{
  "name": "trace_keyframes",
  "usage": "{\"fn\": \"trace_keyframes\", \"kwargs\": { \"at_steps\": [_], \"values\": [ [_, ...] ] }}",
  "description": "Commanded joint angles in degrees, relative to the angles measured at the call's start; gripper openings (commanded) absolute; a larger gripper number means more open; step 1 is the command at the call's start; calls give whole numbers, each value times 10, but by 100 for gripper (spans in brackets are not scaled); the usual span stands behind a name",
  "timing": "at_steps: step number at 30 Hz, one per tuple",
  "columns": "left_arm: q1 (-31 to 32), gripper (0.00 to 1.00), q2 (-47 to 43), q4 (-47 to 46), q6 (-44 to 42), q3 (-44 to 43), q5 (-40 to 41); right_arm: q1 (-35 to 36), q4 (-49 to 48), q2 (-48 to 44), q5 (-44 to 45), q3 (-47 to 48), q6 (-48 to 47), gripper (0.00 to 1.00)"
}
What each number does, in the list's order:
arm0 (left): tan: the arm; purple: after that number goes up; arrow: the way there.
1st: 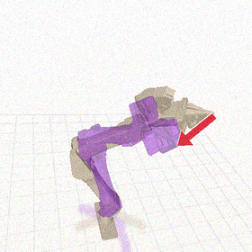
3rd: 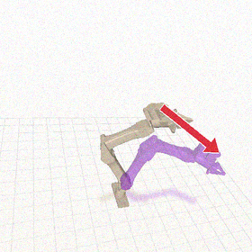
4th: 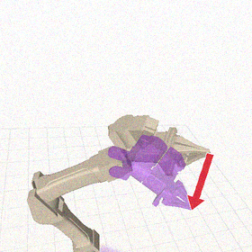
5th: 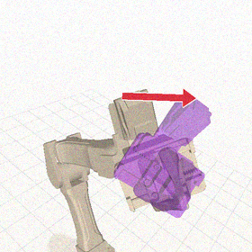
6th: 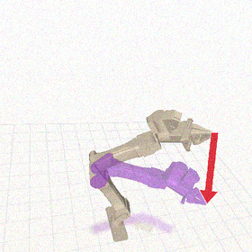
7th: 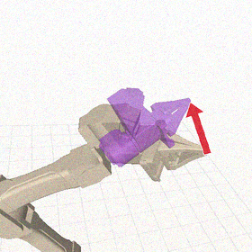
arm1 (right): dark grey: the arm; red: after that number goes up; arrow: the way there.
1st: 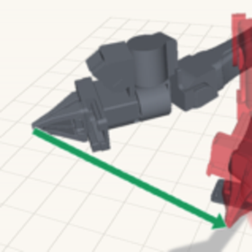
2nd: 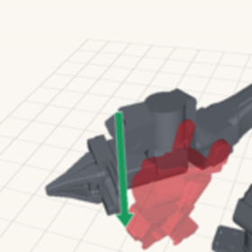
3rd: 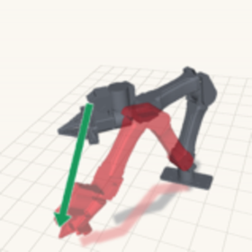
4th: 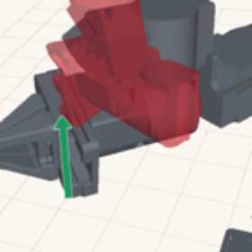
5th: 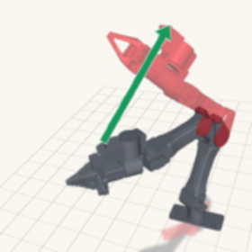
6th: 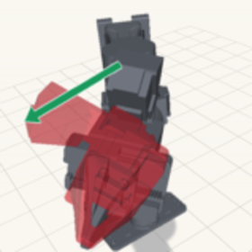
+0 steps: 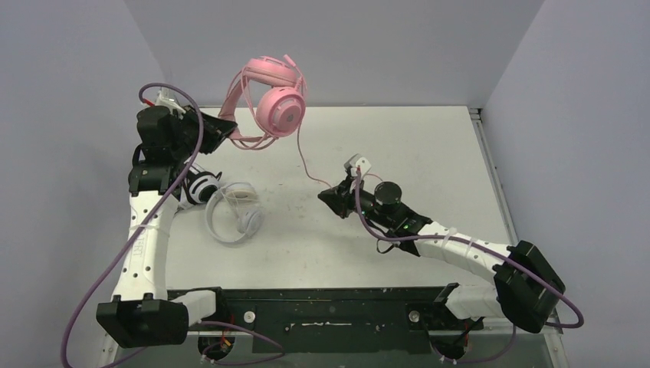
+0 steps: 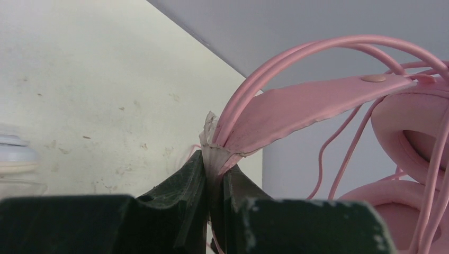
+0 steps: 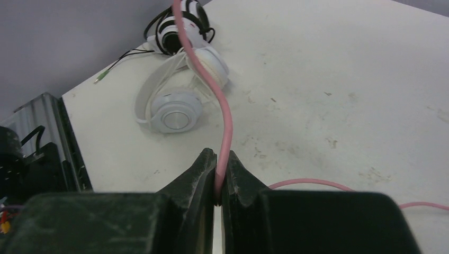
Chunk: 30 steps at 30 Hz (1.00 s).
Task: Wrap the headphones
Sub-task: Place the headphones at the center of the board.
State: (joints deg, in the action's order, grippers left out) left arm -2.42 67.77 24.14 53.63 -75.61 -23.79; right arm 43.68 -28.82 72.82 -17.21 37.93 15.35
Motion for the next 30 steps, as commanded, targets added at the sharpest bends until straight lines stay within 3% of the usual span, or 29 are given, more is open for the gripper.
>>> {"fn": "trace_keyframes", "kwargs": {
  "at_steps": [1,10,20,26,30],
  "values": [
    [-5,0,-3,-11,28,-46,111,63,-28,-4,11,5,-9,0],
    [-5,0,17,-30,47,-44,161,161,4,21,51,0,-10,0],
    [-5,0,39,-48,25,-7,254,285,128,74,38,112,-42,0],
    [18,0,38,-86,-53,46,343,302,200,72,61,184,-36,6],
    [86,0,21,-127,-140,97,422,287,305,88,100,271,-53,6]
  ]
}}
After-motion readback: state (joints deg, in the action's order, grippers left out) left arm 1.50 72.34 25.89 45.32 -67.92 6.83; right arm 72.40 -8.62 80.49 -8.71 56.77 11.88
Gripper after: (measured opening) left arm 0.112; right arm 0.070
